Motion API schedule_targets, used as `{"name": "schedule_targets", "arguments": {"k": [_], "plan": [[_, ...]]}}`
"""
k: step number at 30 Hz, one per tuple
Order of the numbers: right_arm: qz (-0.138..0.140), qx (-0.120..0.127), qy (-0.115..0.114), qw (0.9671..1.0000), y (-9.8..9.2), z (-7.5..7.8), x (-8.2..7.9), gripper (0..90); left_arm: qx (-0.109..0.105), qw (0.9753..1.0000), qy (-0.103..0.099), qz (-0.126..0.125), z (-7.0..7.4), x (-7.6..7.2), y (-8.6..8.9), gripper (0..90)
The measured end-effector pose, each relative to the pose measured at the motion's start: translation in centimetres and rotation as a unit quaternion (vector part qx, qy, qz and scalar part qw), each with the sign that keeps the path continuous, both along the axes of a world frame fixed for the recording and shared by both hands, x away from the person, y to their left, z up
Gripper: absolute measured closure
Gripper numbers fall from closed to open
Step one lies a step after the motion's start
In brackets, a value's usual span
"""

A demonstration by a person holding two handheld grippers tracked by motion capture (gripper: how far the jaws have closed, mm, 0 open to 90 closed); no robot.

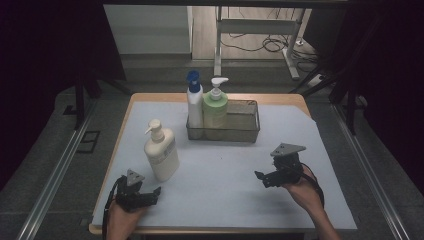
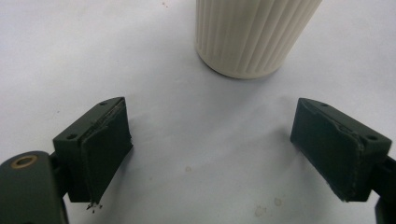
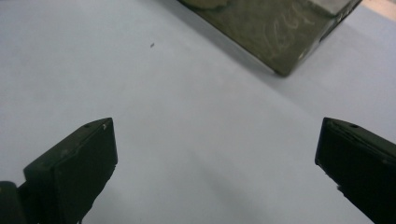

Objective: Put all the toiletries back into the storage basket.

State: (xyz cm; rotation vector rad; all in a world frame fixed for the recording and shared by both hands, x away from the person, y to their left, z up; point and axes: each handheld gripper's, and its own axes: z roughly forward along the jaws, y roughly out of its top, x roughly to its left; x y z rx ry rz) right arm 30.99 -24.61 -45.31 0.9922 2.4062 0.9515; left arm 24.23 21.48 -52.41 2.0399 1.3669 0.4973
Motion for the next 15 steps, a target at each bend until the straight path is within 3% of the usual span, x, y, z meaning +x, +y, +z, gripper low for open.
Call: {"name": "schedule_targets", "arguments": {"k": [15], "plan": [[-0.017,0.013,0.022,0.9995,-1.7,-4.5,-1.5,0.0,0.001,1.0000,0.001,-0.001,0.1,0.0,0.0,12.2]]}}
